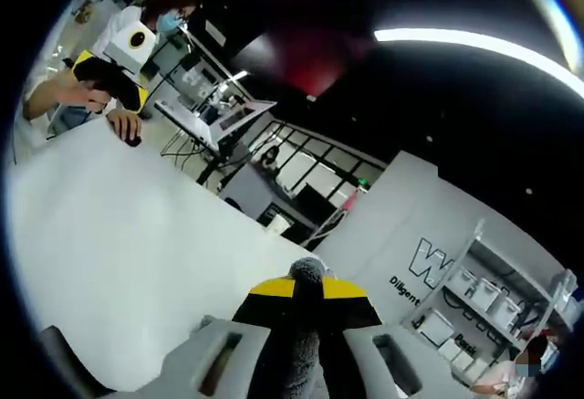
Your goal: Open the folded towel by lifting each exposed corner and separating the folded layers until the towel lies flat within the target outline without major curled edges
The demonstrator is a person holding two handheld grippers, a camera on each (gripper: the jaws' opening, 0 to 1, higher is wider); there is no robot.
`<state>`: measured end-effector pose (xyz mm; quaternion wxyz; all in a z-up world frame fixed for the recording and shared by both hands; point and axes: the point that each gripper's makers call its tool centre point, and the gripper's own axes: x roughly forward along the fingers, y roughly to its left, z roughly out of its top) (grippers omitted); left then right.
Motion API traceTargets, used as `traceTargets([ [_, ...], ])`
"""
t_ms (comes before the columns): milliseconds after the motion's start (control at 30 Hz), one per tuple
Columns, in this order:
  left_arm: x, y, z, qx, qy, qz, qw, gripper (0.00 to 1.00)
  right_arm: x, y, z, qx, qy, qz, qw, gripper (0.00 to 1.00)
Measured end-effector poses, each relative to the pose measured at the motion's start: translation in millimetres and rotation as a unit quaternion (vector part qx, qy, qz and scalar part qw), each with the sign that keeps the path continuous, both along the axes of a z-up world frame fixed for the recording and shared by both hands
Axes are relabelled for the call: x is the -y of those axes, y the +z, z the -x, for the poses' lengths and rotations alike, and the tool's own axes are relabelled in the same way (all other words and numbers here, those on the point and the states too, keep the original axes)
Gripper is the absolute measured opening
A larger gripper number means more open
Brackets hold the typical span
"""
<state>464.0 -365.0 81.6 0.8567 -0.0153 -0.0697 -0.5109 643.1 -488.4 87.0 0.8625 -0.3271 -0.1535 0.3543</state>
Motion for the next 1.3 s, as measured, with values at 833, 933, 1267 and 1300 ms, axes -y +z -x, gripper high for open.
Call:
traceTargets([
  [833, 0, -0.1, 0.1, -0.001, -0.001, 0.0, 1.0, 0.52, 4, 13.2, 7, 0.017, 0.003, -0.013, 0.9998, 0.0],
  [933, 0, 0.1, 0.4, -0.001, -0.001, 0.001, 1.0, 0.52, 4, 14.4, 8, 0.018, 0.003, -0.016, 0.9997, 0.0],
  [1267, 0, -0.6, 0.7, -0.001, -0.001, 0.0, 1.0, 0.52, 8, 18.9, 9, 0.022, 0.002, -0.027, 0.9994, 0.0],
  [1300, 0, -0.6, 0.8, -0.001, -0.001, 0.0, 1.0, 0.52, 8, 19.3, 9, 0.022, 0.002, -0.028, 0.9994, 0.0],
])
